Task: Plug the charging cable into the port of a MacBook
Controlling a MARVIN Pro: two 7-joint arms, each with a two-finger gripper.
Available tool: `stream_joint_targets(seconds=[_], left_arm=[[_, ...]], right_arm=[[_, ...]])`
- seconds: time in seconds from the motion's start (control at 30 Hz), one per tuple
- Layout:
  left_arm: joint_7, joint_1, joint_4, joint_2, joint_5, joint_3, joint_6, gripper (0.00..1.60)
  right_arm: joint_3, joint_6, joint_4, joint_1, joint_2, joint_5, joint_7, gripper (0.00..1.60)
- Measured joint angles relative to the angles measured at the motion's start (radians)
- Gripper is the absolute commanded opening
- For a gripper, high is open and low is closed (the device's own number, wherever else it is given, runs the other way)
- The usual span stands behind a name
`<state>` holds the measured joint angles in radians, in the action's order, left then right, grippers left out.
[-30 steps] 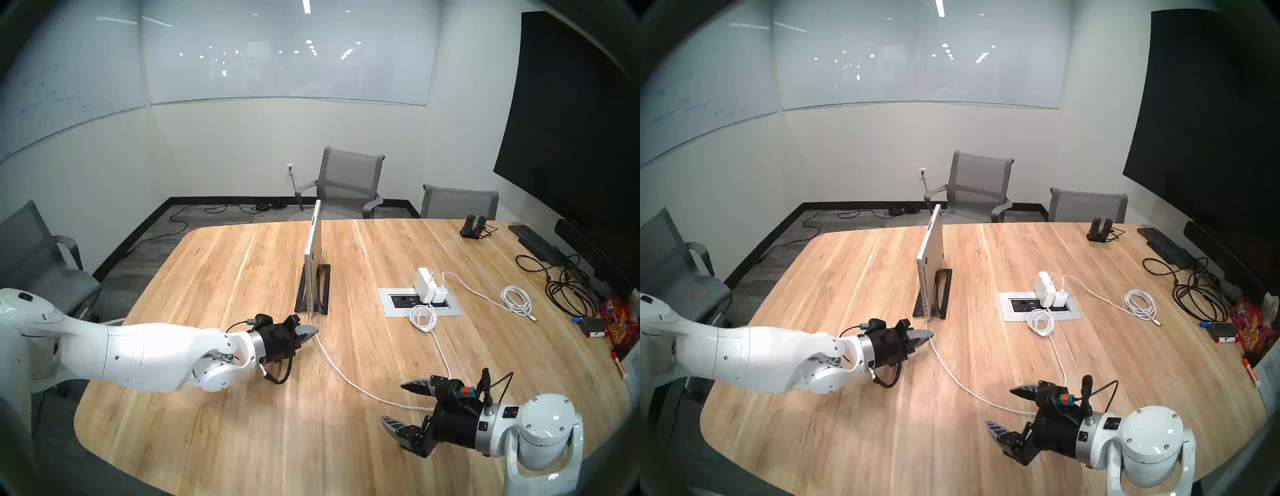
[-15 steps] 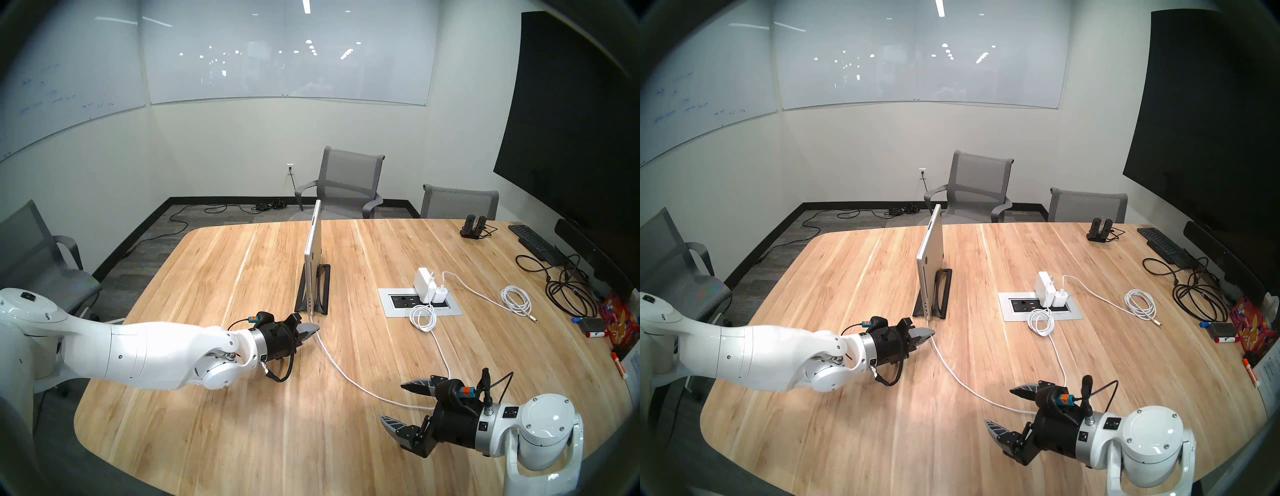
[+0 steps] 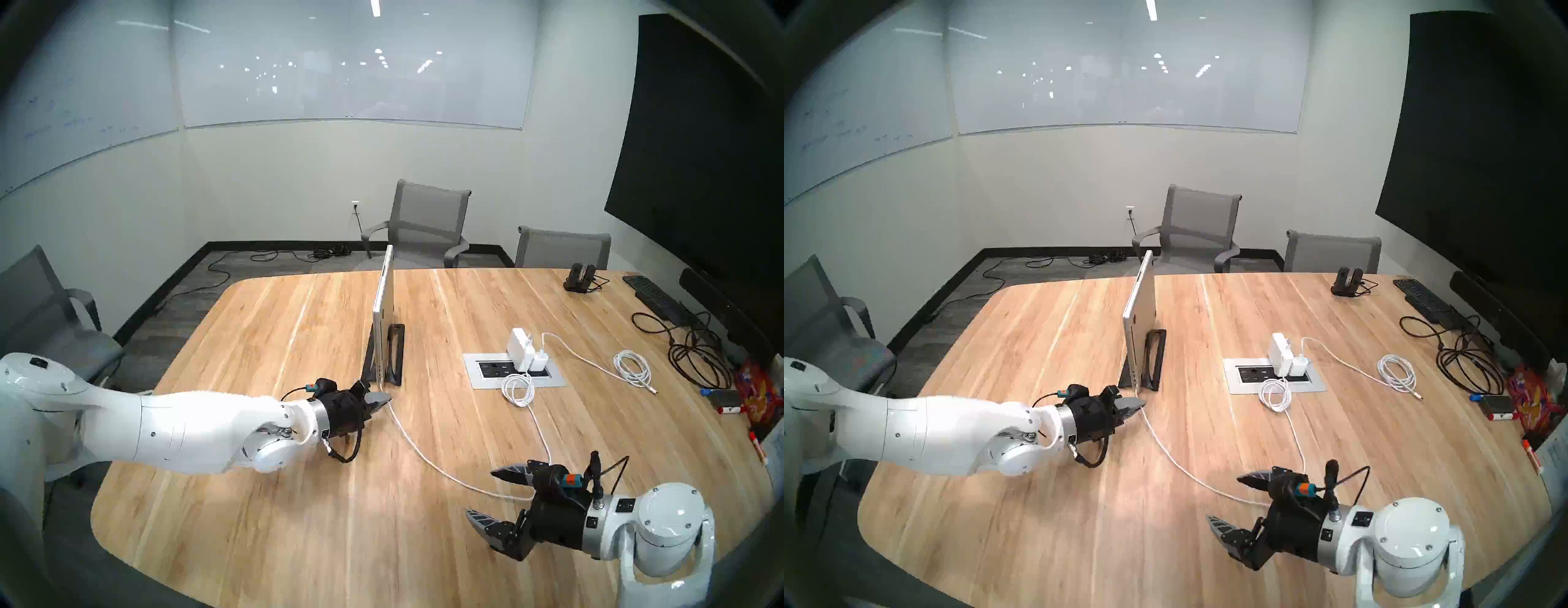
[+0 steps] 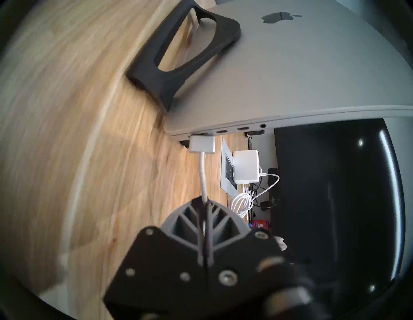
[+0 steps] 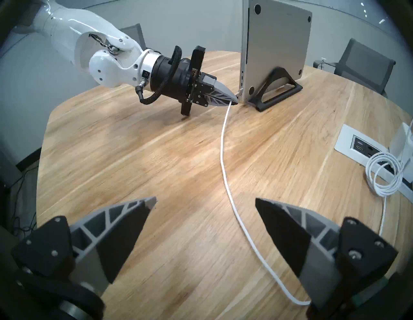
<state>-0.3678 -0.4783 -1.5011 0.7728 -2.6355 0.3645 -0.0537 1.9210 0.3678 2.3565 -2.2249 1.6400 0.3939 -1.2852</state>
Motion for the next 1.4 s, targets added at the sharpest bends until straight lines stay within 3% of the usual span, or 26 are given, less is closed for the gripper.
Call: stream_joint_targets(seconds=[0.87,1.4], left_arm=[[0.034,0.013,0.021,0.025,-0.033,-0.001,-0.001,0.00],[0.025,0.002,-0.046,0.023,-0.012,0.017,-0.066,0.00]], right_arm=[[0.001,-0.001,0.000,0.001,0.003,0.003,-0.003,1.60],[0.002,-0.002,0.000,0.002,0.005,0.004,-0.005,1.60]])
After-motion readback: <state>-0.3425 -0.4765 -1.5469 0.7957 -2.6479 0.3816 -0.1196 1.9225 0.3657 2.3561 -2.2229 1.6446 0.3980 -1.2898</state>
